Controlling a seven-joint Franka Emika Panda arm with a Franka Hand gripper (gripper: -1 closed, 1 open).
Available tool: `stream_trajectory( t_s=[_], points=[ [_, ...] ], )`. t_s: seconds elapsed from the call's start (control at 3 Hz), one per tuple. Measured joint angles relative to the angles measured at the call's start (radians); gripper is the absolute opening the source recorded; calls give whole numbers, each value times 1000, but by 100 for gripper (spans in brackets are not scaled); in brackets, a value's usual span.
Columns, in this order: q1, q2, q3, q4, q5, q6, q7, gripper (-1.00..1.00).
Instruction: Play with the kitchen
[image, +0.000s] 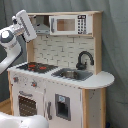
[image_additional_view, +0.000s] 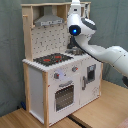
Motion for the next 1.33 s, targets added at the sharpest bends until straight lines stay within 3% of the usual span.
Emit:
stream_trajectory(
  t_s=[1.0,1.33],
  points=[
    [-147,5,59,153,158,-138,7,-100],
    [-194,76,87,153,160,-179,-16,-100]
  ],
)
